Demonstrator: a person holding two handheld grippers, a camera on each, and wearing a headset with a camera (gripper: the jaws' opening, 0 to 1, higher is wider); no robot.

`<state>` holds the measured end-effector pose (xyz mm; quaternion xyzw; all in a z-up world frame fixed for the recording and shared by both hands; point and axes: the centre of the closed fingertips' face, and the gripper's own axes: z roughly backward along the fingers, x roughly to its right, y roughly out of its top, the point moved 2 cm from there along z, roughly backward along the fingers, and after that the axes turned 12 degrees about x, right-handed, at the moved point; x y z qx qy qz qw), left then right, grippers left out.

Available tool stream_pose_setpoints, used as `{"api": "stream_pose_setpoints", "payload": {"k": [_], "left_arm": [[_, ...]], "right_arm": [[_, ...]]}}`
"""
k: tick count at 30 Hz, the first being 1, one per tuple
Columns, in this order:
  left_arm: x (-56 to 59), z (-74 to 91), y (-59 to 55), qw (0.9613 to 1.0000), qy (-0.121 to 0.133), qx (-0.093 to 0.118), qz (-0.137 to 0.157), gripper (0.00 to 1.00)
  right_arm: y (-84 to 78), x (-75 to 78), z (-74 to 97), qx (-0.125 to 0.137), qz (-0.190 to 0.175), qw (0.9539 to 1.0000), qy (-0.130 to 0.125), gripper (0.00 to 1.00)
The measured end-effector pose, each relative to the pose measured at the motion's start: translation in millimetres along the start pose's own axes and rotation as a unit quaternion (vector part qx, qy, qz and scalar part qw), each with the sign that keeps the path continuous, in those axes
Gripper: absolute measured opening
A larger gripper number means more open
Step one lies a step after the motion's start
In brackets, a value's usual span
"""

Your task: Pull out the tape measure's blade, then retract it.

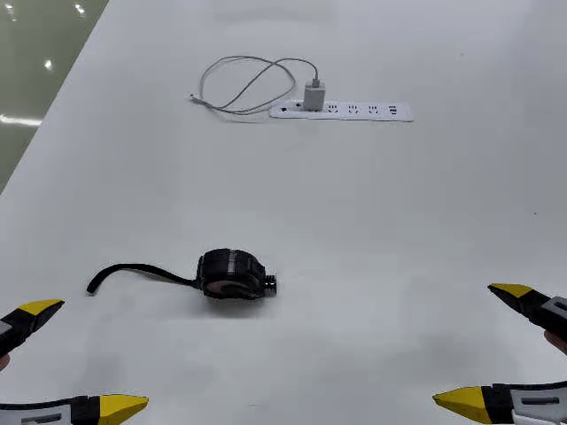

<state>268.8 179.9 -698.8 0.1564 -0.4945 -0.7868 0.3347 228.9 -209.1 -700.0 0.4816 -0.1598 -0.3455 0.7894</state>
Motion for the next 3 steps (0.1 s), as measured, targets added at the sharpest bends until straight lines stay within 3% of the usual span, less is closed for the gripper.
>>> {"api": "stream_pose_setpoints", "payload": {"k": [3], "left_arm": [[0.4,-0.3,0.2,1.0,-0.003,0.0,0.003,0.99]], "right_arm": [[-0.3,0.5,0.1,0.0,-0.001,1.0,0.0,0.99]]}}
